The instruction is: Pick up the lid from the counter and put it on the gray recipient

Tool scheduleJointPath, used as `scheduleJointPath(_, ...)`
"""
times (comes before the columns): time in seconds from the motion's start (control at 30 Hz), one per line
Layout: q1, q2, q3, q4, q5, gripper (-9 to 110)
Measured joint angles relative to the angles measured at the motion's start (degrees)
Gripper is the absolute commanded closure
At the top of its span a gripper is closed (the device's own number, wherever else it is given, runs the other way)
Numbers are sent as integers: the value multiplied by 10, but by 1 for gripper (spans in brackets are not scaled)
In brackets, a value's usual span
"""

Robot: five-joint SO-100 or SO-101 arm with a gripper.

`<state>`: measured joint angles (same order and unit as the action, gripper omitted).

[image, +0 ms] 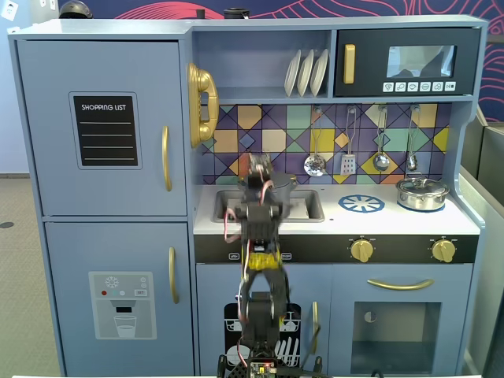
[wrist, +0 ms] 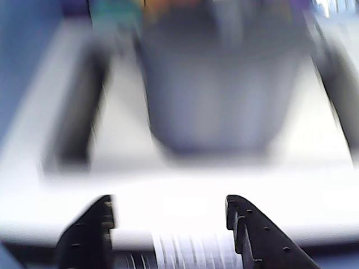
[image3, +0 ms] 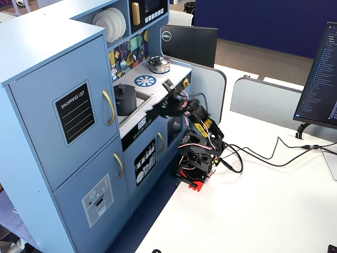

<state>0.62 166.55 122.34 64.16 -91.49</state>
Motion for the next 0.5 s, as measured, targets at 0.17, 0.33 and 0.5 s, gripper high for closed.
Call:
scheduleJointPath(0.17,8,77,160,41,-3,101)
scheduleJointPath(0.33,-8,141,317,45,33,101)
scheduleJointPath(0.5,-13,148,456,-12,74,101)
